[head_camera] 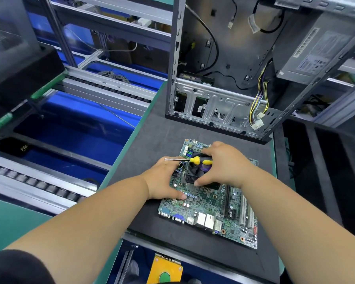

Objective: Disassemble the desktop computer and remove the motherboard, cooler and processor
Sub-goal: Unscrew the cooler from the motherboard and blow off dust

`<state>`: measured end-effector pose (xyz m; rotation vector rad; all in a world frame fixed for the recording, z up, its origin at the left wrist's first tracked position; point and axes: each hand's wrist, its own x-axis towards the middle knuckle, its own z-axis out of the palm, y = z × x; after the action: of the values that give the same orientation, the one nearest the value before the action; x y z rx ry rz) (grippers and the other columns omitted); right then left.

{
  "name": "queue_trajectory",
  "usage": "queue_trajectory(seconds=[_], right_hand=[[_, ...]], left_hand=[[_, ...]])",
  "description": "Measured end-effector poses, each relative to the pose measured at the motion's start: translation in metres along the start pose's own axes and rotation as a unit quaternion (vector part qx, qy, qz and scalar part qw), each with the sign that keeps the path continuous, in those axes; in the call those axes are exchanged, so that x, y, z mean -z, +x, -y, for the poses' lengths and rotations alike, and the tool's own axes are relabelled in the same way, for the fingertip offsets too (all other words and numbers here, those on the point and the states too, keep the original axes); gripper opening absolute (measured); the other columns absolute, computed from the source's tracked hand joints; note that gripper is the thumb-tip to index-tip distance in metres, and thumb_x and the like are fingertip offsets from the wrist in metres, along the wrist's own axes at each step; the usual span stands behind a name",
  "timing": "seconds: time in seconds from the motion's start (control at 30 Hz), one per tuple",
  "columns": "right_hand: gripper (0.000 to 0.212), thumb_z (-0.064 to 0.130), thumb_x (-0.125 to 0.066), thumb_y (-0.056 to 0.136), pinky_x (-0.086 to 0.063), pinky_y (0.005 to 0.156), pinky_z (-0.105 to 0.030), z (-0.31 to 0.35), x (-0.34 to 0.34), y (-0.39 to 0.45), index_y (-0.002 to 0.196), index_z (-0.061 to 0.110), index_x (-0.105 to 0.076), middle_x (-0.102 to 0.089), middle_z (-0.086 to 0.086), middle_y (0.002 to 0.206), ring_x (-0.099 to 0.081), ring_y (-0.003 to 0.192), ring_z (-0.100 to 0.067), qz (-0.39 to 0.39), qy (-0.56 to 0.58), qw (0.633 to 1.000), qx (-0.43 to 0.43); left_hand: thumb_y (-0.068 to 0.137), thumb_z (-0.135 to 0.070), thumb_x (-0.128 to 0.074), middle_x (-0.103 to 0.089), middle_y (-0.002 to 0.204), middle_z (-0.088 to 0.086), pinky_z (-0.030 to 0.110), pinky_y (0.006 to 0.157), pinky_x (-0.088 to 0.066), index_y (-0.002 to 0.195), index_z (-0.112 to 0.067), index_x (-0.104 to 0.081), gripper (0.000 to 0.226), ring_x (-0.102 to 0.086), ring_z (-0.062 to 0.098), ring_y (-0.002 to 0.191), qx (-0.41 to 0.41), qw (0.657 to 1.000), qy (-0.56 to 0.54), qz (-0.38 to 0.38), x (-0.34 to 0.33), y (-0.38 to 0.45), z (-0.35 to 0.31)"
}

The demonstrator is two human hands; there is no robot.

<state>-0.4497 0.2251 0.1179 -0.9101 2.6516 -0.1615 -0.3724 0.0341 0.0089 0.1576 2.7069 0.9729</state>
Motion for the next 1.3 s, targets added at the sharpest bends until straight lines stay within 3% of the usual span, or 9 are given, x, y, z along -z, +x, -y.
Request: queue_trajectory(seconds=[0.23,0.37,0.47,0.6,0.77,0.9,1.0,1.2,1.3], right_hand=[[0.087,0.07,-0.08,0.052,-0.049,0.081,-0.034,-0.003,-0.013,-0.013,0.123,0.025,-0.059,-0.051,0.004,0.107,-0.055,0.097,-0.02,-0.031,0.02,0.999,-0.018],[0.051,0.06,-0.073,0.073,-0.04,0.067,-0.016,-0.009,0.0,-0.014,0.113,0.032,-0.059,-0.053,0.009,0.111,-0.053,0.088,-0.004,-0.018,0.217,0.974,-0.061],[0.016,0.033,-0.064,0.091,-0.037,0.052,-0.02,-0.018,0.009,-0.016,0.102,0.029,-0.053,-0.062,0.007,0.109,-0.054,0.069,-0.003,-0.058,0.279,0.954,-0.093],[0.016,0.023,-0.071,0.086,-0.042,0.053,-0.025,-0.022,0.024,-0.02,0.091,0.028,-0.057,-0.067,0.004,0.094,-0.06,0.059,-0.009,-0.141,0.35,0.923,-0.082],[0.016,0.016,-0.075,0.084,-0.045,0.048,-0.015,-0.005,0.037,-0.019,0.081,0.01,-0.06,-0.06,-0.004,0.067,-0.065,0.056,-0.004,-0.275,0.469,0.839,-0.026],[0.026,0.032,-0.072,0.086,-0.048,0.055,-0.03,0.009,0.031,-0.011,0.08,0.012,-0.057,-0.057,-0.001,0.066,-0.056,0.06,-0.016,-0.282,0.356,0.891,-0.013],[0.027,0.043,-0.066,0.087,-0.037,0.054,-0.032,0.015,0.027,-0.009,0.081,0.019,-0.053,-0.049,0.004,0.06,-0.044,0.056,-0.016,-0.281,0.243,0.928,-0.004],[0.026,0.041,-0.065,0.088,-0.033,0.053,-0.03,0.018,0.029,-0.01,0.083,0.019,-0.052,-0.046,0.006,0.059,-0.042,0.056,-0.012,-0.288,0.206,0.935,0.011],[0.026,0.039,-0.065,0.089,-0.036,0.054,-0.032,0.019,0.031,-0.011,0.085,0.017,-0.052,-0.047,0.005,0.061,-0.043,0.058,-0.015,-0.277,0.202,0.939,0.016]], left_hand=[[0.055,-0.068,-0.076,-0.03,0.15,-0.006,0.037,0.118,-0.026,0.151,-0.029,-0.021,0.117,-0.016,0.01,0.141,0.015,1.0,0.006,0.002,-0.001,-0.001,-0.001],[0.058,-0.061,-0.078,-0.032,0.144,-0.004,0.037,0.116,-0.027,0.148,-0.035,-0.021,0.11,-0.021,0.012,0.139,0.016,0.999,-0.046,0.007,0.002,-0.004,-0.005],[0.061,-0.06,-0.072,-0.036,0.138,-0.005,0.036,0.111,-0.032,0.13,-0.055,-0.036,0.078,-0.034,0.013,0.133,0.043,0.981,-0.187,0.018,0.01,-0.007,-0.009],[0.08,-0.039,-0.064,-0.05,0.135,-0.016,0.025,0.105,-0.034,0.119,-0.047,-0.057,0.04,-0.039,-0.003,0.131,0.022,0.927,-0.374,0.006,0.015,-0.009,-0.012],[0.094,-0.024,-0.061,-0.066,0.101,-0.008,0.008,0.079,-0.041,0.104,-0.033,-0.07,0.016,-0.06,-0.001,0.094,0.043,0.907,-0.397,-0.131,0.007,-0.001,-0.013],[0.092,-0.019,-0.065,-0.069,0.097,0.003,0.012,0.081,-0.048,0.093,-0.032,-0.073,0.015,-0.063,0.007,0.09,0.043,0.889,-0.418,-0.185,0.001,0.009,-0.021],[0.091,-0.014,-0.065,-0.07,0.094,0.003,0.009,0.078,-0.047,0.085,-0.034,-0.074,0.023,-0.063,0.004,0.086,0.049,0.886,-0.416,-0.201,0.001,0.014,-0.024],[0.088,-0.003,-0.063,-0.068,0.087,-0.005,0.014,0.078,-0.049,0.088,-0.031,-0.072,0.029,-0.061,0.007,0.082,0.05,0.885,-0.426,-0.179,-0.003,0.017,-0.024],[0.084,0.001,-0.065,-0.067,0.087,-0.002,0.026,0.081,-0.051,0.085,-0.029,-0.072,0.03,-0.057,0.013,0.081,0.054,0.886,-0.425,-0.178,-0.004,0.019,-0.024]])
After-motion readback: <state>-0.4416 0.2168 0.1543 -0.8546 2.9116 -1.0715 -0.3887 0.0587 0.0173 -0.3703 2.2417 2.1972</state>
